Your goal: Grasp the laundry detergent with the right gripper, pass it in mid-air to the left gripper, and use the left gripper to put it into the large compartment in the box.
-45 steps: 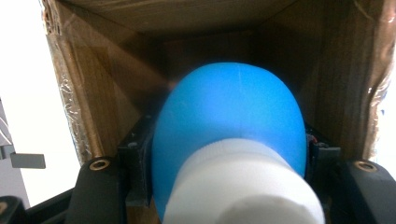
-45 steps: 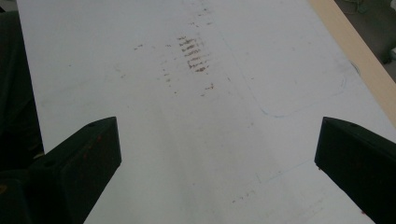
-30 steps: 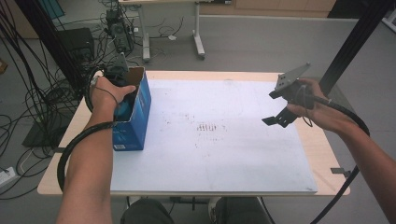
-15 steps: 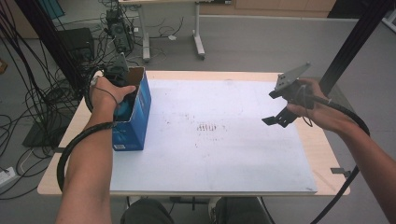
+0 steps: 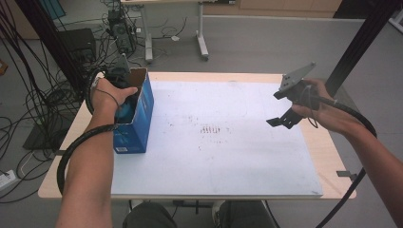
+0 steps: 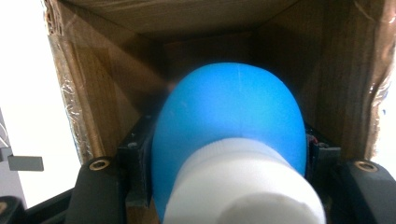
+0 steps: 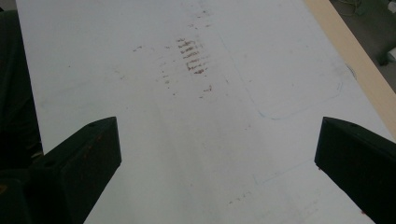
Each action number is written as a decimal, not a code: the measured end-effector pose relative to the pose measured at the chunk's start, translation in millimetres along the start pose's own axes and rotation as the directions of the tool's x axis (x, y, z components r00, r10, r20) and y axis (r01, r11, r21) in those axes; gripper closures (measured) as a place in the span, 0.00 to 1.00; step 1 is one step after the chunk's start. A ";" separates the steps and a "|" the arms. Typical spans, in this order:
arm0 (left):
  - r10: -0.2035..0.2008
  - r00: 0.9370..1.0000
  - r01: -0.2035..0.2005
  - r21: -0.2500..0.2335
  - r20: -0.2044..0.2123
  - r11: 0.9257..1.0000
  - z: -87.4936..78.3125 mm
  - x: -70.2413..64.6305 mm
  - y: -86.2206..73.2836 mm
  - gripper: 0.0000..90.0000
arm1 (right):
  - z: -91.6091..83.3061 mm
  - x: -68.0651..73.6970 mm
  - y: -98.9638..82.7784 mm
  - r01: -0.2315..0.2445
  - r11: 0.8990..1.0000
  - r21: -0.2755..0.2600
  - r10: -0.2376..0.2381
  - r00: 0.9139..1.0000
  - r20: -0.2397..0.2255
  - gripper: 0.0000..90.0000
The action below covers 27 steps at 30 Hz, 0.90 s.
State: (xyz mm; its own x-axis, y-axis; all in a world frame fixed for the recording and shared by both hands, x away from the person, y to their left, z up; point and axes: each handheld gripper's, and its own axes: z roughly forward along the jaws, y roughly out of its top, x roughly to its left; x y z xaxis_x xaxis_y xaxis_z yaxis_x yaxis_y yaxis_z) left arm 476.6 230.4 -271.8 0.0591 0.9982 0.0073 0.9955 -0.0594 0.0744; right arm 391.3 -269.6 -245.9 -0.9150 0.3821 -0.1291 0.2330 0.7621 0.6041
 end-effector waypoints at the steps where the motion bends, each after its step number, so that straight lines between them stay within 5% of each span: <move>1: 0.000 1.000 0.000 0.000 0.000 1.000 0.0 -0.1 0.0 0.41 | 0.0 0.1 0.1 0.000 1.000 0.000 0.000 1.000 0.000 0.00; 27: 0.000 1.000 0.000 -0.001 -0.001 1.000 0.0 -1.0 -0.2 0.41 | -1.8 -1.0 -2.5 0.002 1.000 0.008 -0.002 1.000 0.008 0.00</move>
State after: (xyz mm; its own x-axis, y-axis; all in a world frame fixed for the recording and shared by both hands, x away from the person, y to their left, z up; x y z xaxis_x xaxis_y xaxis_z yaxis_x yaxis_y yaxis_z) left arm 476.3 229.3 -271.8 0.0590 0.9982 0.0079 0.9953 -0.0595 0.0758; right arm 391.2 -272.8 -245.8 -0.9128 0.3848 -0.1367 0.2337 0.7668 0.5978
